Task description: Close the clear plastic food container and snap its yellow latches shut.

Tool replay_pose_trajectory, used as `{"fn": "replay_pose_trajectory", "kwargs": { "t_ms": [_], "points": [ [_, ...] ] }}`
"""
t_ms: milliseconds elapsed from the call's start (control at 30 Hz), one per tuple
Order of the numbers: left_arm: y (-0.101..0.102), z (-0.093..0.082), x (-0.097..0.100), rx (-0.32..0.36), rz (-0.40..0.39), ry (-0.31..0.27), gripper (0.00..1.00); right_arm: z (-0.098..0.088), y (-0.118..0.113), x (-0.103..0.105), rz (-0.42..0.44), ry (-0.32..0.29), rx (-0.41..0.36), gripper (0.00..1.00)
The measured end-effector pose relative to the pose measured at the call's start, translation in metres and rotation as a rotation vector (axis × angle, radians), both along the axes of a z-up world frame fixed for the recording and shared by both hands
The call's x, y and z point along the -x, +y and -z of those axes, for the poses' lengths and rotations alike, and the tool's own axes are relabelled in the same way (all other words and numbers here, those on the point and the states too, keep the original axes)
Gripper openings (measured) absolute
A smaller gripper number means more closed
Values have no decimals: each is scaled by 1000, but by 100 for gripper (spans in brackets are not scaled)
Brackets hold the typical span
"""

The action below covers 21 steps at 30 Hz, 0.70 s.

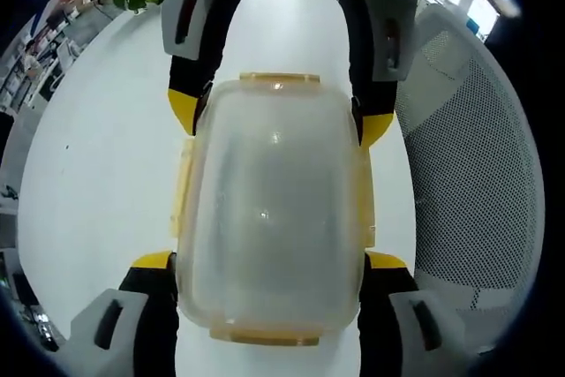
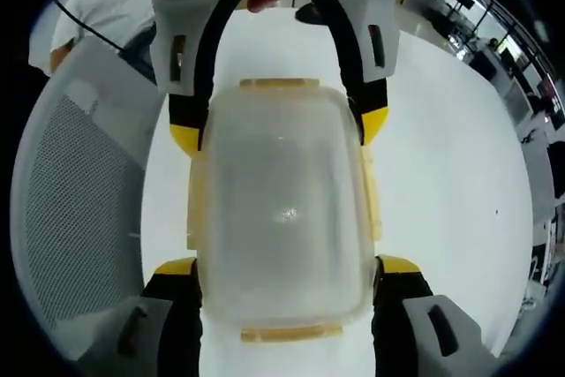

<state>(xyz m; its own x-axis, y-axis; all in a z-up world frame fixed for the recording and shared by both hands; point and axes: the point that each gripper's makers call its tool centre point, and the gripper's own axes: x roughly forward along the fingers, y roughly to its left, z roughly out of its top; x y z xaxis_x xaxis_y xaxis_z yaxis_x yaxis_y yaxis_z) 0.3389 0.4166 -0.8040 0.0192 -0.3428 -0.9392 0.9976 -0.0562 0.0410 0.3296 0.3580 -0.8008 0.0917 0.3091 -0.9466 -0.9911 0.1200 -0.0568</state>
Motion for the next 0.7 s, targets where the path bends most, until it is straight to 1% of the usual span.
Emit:
{"fn": "replay_pose_trajectory", "kwargs": {
  "t_ms": [267, 567, 700],
  "points": [
    [0, 1, -6, -14, -2, -4, 85, 1, 0, -6, 7, 0, -5, 80],
    [-2, 1, -16, 4, 0, -2, 86, 0, 0, -14, 21, -2, -6, 80],
    [-2, 2, -19, -8, 1, -4, 86, 0, 0, -18, 28, -2, -6, 81]
  ]
}}
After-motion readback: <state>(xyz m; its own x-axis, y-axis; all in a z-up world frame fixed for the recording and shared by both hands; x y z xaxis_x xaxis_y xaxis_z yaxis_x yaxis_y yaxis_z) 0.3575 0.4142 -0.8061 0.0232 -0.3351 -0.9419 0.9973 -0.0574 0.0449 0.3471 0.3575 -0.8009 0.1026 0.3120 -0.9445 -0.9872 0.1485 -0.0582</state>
